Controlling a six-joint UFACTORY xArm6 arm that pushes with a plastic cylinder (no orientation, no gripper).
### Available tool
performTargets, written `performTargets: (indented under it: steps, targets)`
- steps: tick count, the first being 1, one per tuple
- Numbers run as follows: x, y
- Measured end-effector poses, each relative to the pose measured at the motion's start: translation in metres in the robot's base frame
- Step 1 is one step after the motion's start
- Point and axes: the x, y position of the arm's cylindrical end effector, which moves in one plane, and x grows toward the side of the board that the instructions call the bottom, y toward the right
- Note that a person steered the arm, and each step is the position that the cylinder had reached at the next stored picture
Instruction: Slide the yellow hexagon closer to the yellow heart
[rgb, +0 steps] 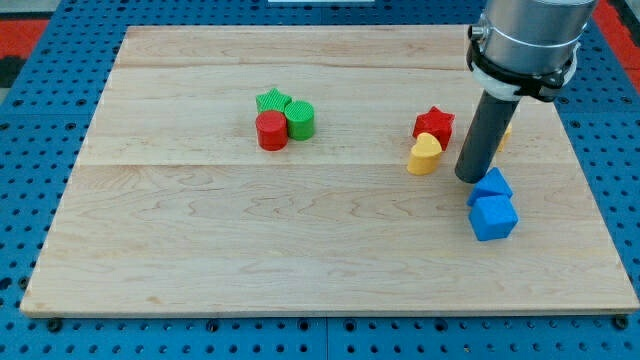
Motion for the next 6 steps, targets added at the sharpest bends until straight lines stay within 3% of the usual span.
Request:
performTargets:
  steps: [3, 4, 5, 6]
  targets:
    - [-0.044, 0.106]
    - [-0.072, 0.087]
    - [-0.072, 0.032]
    - [-0.053, 0.012]
